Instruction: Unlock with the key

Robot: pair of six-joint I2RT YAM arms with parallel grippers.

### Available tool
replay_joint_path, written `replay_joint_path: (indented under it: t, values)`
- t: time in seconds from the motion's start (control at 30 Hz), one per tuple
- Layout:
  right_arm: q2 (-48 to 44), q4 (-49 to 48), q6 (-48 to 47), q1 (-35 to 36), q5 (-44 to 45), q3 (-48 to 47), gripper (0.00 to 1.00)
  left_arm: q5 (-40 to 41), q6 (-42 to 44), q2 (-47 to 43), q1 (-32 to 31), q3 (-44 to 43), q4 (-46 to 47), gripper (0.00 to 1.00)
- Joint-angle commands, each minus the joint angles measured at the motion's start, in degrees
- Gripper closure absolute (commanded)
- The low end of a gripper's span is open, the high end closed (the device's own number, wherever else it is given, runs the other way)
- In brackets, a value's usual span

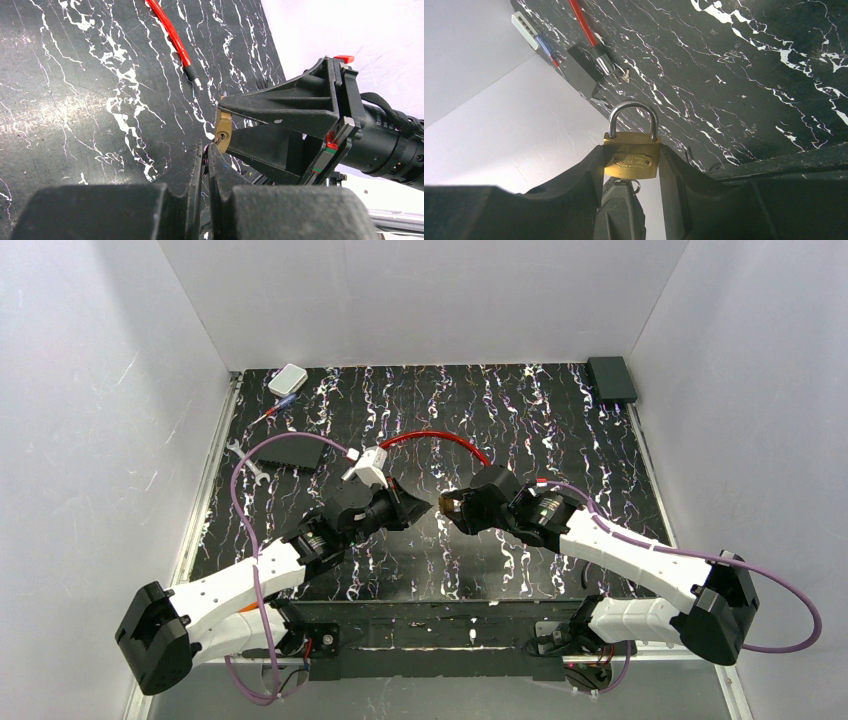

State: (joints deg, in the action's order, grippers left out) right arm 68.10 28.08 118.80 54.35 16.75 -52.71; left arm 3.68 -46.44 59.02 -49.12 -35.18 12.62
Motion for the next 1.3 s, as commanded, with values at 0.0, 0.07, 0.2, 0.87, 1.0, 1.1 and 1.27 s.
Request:
replay_joint_path:
  t: [0.0, 0.07, 0.2, 0.87, 1.0, 1.1, 1.27]
  values:
    - [0.22, -2.38, 3.72, 0.06, 1.06, -2.04, 0.99, 0.93, 0.94, -1.59, -0.31, -1.58, 0.39, 1.00]
    - [0.39, -2.55, 3.72, 0.06, 0.69, -2.16, 0.99, 0.78, 0.49, -1.19, -0.36, -1.63, 0.39, 1.00]
    - [0.49, -2.80, 3.70, 0.06, 0.48, -2.30, 0.99, 0.65, 0.03, -0.42, -0.36, -1.73, 0.39, 1.00]
    - [0.36, -3.42, 3.45, 0.06, -0.81, -2.22, 0.99, 2.71, 0.86, 0.75, -0.46, -2.17, 0.47, 1.00]
    - [0.55, -3.37, 3.34, 0.06, -0.92, -2.06, 0.99, 2.78, 1.01, 0.79, -0.49, -2.14, 0.47, 1.00]
    - [0.71, -3.45, 3.45, 0.06, -1.07, -1.92, 0.99, 2.64, 0.76, 1.09, -0.45, -2.16, 0.47, 1.00]
    - [1.30, -2.41, 3.55, 0.06, -1.17, -2.69, 0.99, 3.28, 0.66, 1.10, -0.45, -2.29, 0.43, 1.00]
